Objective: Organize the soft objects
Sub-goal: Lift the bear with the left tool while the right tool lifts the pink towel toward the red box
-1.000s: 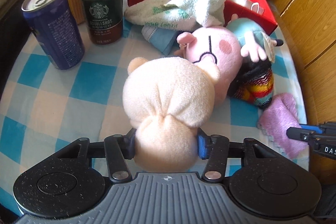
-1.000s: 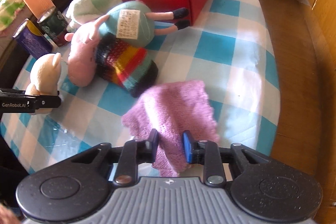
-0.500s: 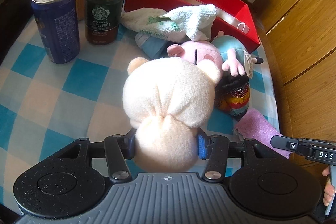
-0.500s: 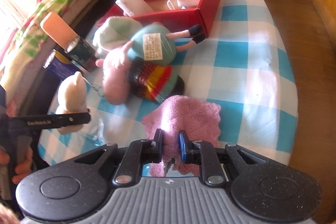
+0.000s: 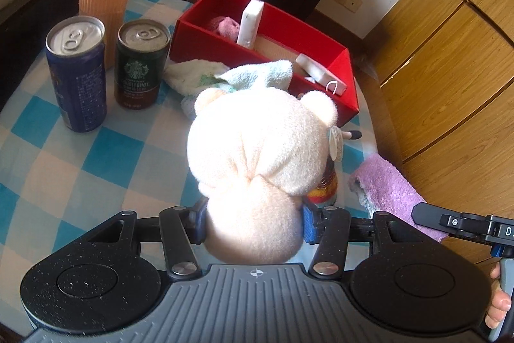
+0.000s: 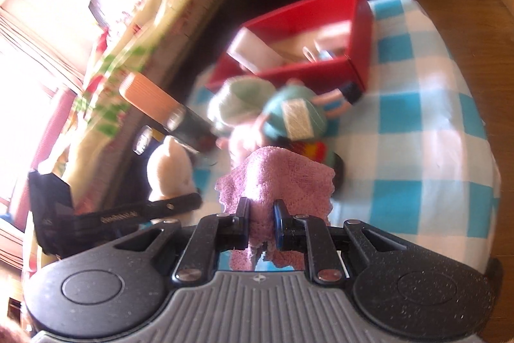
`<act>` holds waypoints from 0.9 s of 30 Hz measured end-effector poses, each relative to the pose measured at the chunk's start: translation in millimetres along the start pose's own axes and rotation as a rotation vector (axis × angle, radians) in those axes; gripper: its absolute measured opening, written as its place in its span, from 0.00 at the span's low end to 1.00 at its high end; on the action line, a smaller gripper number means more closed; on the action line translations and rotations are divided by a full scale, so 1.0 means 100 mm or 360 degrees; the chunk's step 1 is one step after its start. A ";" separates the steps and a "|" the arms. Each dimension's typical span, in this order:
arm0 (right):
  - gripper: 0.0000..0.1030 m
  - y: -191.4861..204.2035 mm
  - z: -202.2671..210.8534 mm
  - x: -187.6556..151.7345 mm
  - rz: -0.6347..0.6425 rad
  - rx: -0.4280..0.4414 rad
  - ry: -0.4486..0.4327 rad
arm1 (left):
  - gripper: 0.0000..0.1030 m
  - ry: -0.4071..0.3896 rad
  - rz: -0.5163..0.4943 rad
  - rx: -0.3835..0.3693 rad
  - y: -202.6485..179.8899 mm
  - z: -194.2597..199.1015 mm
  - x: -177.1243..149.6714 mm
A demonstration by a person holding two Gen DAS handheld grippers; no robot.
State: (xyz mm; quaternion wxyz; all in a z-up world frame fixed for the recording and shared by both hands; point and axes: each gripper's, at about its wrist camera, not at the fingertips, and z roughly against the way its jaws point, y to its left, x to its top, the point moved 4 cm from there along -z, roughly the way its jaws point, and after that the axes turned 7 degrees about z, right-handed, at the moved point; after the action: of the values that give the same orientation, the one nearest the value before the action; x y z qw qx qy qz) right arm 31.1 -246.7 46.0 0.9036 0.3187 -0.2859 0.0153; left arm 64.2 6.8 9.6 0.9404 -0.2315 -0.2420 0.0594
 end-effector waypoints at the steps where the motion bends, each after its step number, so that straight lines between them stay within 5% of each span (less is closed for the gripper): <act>1: 0.00 0.03 0.03 0.04 0.0005 0.0008 -0.0021 | 0.51 -0.0013 0.0001 -0.0008 -0.03 0.02 0.02; 16: 0.00 0.56 0.52 0.70 0.0123 0.0097 -0.0347 | 0.52 -0.0273 -0.0145 -0.0091 -0.79 0.58 0.60; 27: 0.00 0.75 0.73 1.08 0.0190 0.0088 -0.0507 | 0.52 -0.0400 -0.0229 -0.0036 -1.13 0.67 0.98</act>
State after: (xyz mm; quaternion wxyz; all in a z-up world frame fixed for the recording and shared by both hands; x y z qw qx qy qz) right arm 68.1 -246.8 191.6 0.8352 0.3241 -0.4435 0.0261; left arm 117.1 -44.0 156.0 0.9019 -0.2150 -0.3744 0.0175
